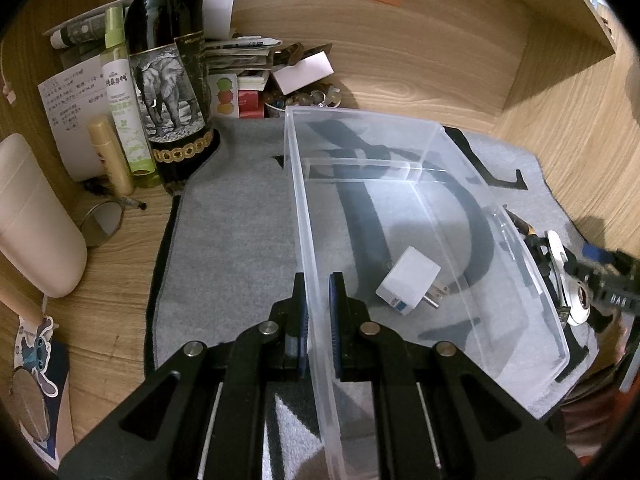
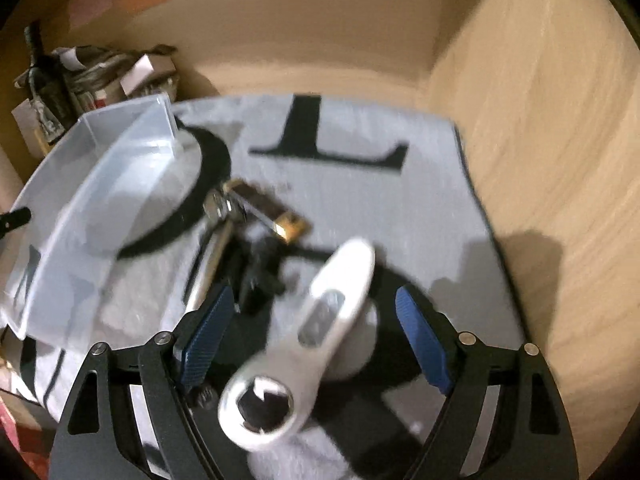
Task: Organize rigid objects
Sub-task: 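Move the right gripper to the white handheld device and grasp it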
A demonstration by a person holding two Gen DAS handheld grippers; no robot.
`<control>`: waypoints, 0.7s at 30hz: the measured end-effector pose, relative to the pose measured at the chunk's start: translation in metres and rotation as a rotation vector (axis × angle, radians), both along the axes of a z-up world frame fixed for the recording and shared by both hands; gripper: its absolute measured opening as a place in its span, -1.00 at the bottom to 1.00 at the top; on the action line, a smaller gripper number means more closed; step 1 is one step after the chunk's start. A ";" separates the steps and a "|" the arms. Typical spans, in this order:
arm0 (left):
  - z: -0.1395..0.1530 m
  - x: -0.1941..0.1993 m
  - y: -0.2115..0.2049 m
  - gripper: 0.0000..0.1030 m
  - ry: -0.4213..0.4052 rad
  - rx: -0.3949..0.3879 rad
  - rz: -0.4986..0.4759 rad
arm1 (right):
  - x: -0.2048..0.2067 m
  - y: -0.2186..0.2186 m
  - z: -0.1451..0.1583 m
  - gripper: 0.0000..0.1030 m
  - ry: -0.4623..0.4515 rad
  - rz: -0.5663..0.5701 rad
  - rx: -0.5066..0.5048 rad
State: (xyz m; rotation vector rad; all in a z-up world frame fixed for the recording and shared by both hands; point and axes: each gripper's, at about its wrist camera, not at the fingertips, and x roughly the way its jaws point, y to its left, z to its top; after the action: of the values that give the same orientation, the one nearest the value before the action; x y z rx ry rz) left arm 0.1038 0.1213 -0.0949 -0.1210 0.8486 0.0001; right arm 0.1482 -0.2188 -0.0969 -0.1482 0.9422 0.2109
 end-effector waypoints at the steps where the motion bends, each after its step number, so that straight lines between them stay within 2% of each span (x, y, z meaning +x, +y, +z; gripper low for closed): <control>1: 0.000 0.000 0.000 -0.82 0.002 -0.001 0.000 | -0.003 -0.003 -0.005 0.58 0.015 -0.005 0.017; 5: -0.001 -0.001 0.001 -0.82 0.008 0.005 -0.001 | -0.017 -0.010 -0.026 0.58 0.072 -0.028 0.077; 10: -0.002 -0.001 -0.001 -0.82 0.011 0.016 0.003 | -0.032 -0.005 -0.029 0.55 0.014 -0.032 0.029; 13: -0.002 -0.002 -0.002 -0.82 0.010 0.014 0.005 | -0.036 -0.008 -0.029 0.32 -0.015 -0.038 0.020; 18: -0.002 -0.002 -0.001 -0.82 0.010 0.014 0.005 | -0.035 -0.014 -0.026 -0.24 -0.026 -0.023 0.057; 21: -0.002 -0.002 -0.001 -0.82 0.010 0.013 0.005 | -0.032 -0.019 -0.025 -0.24 -0.021 -0.028 0.097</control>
State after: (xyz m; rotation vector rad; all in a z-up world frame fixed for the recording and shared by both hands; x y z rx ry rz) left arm 0.1021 0.1202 -0.0964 -0.1112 0.8581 0.0108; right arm 0.1159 -0.2379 -0.1217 -0.0479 0.9107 0.2282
